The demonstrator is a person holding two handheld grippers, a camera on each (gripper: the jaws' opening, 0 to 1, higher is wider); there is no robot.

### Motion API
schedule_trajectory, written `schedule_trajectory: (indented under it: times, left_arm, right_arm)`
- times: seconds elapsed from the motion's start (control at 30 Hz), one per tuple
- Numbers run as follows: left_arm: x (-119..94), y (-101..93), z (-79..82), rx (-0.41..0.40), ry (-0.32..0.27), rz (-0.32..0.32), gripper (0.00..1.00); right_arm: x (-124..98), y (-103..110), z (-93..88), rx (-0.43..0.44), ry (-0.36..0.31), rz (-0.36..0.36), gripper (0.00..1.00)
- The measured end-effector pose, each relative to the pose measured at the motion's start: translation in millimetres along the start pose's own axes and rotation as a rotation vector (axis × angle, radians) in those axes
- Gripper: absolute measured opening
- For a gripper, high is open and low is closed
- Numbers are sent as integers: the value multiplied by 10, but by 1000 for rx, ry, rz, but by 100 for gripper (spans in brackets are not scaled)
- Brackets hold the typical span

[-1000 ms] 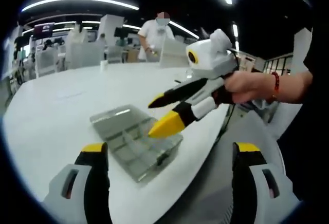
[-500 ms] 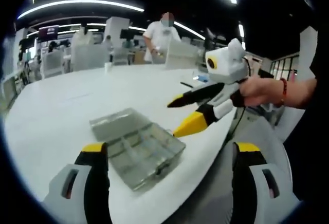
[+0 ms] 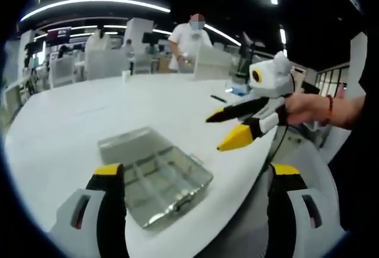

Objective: Insert the divider into the dual guide fixture by aligning both edges with the guide slots and pushing it downward to the bottom, including one-sided entry, uneven engagement, binding, and posture correction.

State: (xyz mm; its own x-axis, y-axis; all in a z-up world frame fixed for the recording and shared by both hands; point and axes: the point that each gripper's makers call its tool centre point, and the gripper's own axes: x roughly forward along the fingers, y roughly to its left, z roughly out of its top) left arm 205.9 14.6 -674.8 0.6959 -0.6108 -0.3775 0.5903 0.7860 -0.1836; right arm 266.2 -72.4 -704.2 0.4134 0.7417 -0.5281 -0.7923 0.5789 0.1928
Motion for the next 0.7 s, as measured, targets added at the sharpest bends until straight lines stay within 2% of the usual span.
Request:
schedule_trajectory:
  times: [0.13, 0.27, 0.33, 0.4, 0.6, 0.7]
  left_arm:
    - [112, -104, -27, 9, 13, -13, 99]
    - [210, -202, -46, -3, 15, -26, 99]
    - [262, -272, -82, -4, 28, -43, 99]
    - [306, -322, -126, -4, 52, -58, 99]
    - [404, -346, -105, 2, 60, -71, 99]
    - [433, -320, -76, 7, 54, -66, 99]
  right_arm:
    - [-74, -167, -146, -2, 40, -38, 74]
    - [-148, -291, -216, 10, 29, -58, 73]
    - [-195, -385, -320, -12, 63, -85, 72]
    - [-240, -452, -363, 2, 59, -97, 72]
    - [-329, -631, -467, 25, 50, -141, 71]
    - [-338, -690, -533, 21, 67, -162, 70]
